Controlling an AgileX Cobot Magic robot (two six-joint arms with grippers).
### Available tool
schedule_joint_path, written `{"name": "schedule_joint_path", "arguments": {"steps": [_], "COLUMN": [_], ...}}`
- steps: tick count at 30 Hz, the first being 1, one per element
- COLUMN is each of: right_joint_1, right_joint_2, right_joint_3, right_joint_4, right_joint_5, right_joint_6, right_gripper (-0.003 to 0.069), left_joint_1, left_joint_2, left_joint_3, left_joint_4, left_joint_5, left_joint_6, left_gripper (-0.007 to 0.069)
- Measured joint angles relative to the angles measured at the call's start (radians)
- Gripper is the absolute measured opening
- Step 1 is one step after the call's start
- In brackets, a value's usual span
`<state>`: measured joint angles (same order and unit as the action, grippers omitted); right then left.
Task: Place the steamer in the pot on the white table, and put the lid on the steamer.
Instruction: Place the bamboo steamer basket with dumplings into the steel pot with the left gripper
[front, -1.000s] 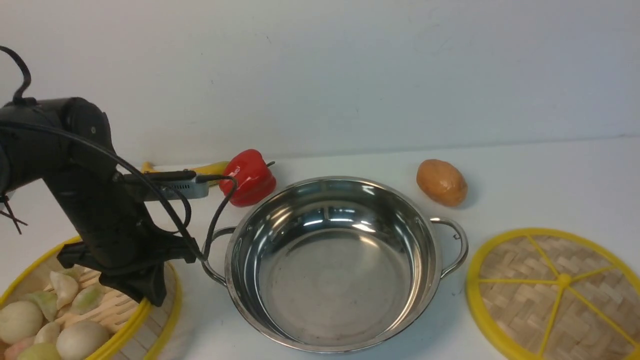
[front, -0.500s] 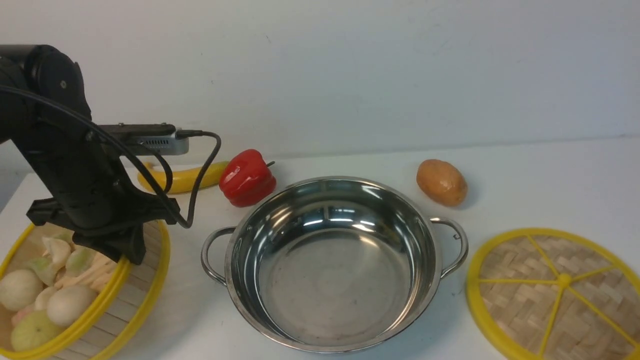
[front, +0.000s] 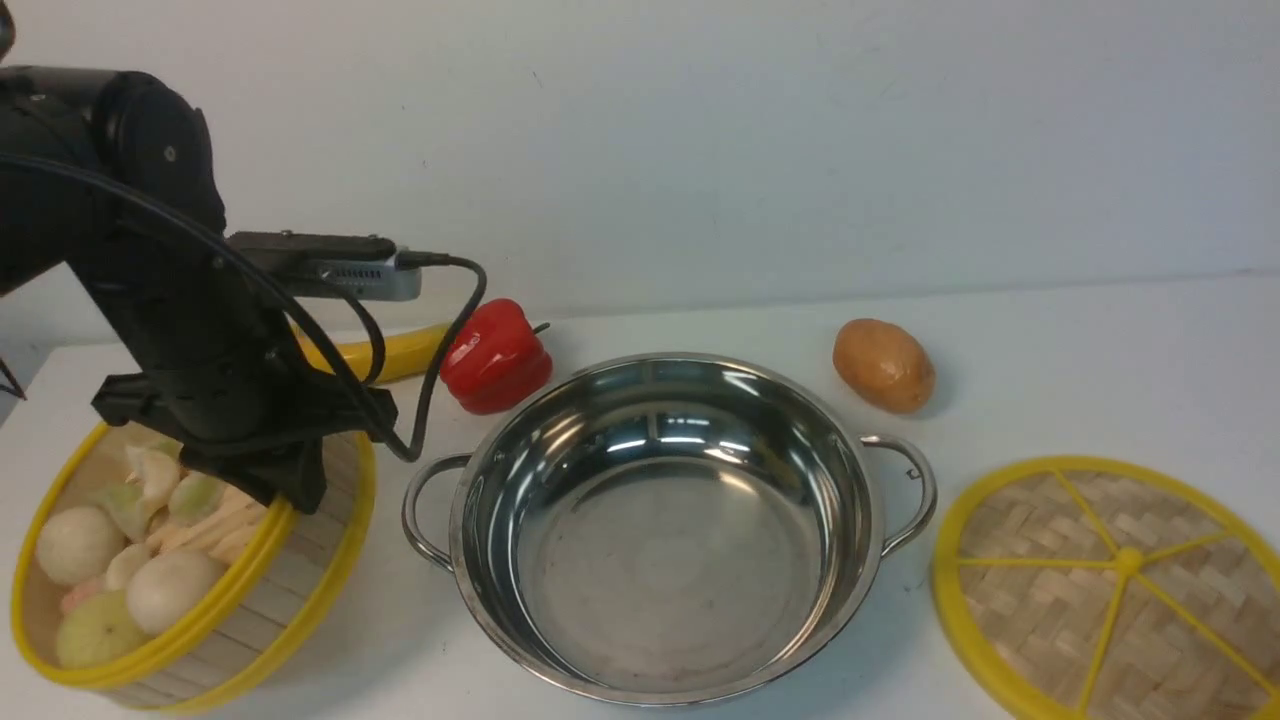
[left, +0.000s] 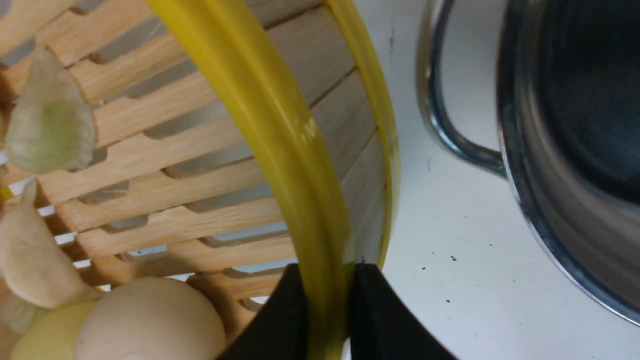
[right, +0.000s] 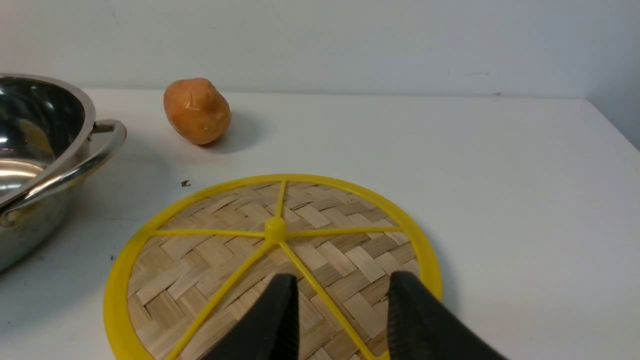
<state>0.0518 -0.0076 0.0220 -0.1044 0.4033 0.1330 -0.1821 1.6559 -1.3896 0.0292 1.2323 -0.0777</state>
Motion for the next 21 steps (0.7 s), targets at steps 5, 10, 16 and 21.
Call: {"name": "schedule_joint_path", "arguments": {"steps": [5, 10, 16, 21], "right_joint_1": [0.0, 0.0, 0.0, 0.0], "right_joint_2": [0.0, 0.0, 0.0, 0.0], "right_joint_3": [0.0, 0.0, 0.0, 0.0], "right_joint_4": [0.0, 0.0, 0.0, 0.0], "right_joint_5": [0.0, 0.0, 0.0, 0.0], "right_joint_6": [0.0, 0.0, 0.0, 0.0], "right_gripper": [0.0241, 0.0241, 0.0241, 0.0241], "left_joint_1": [-0.067, -0.099, -0.142, -0.19], "left_joint_2": [0.0, 0.0, 0.0, 0.0], "left_joint_3": [-0.07, -0.083, -0.085, -0.093], "left_joint_4": [0.033, 0.04, 0.074, 0.091], "left_joint_5": [-0.002, -0.001, 0.007, 0.01], "left_joint_6": [-0.006, -0.009, -0.013, -0.013], "left_gripper": [0.0084, 0.0084, 0.0088, 0.0088]}}
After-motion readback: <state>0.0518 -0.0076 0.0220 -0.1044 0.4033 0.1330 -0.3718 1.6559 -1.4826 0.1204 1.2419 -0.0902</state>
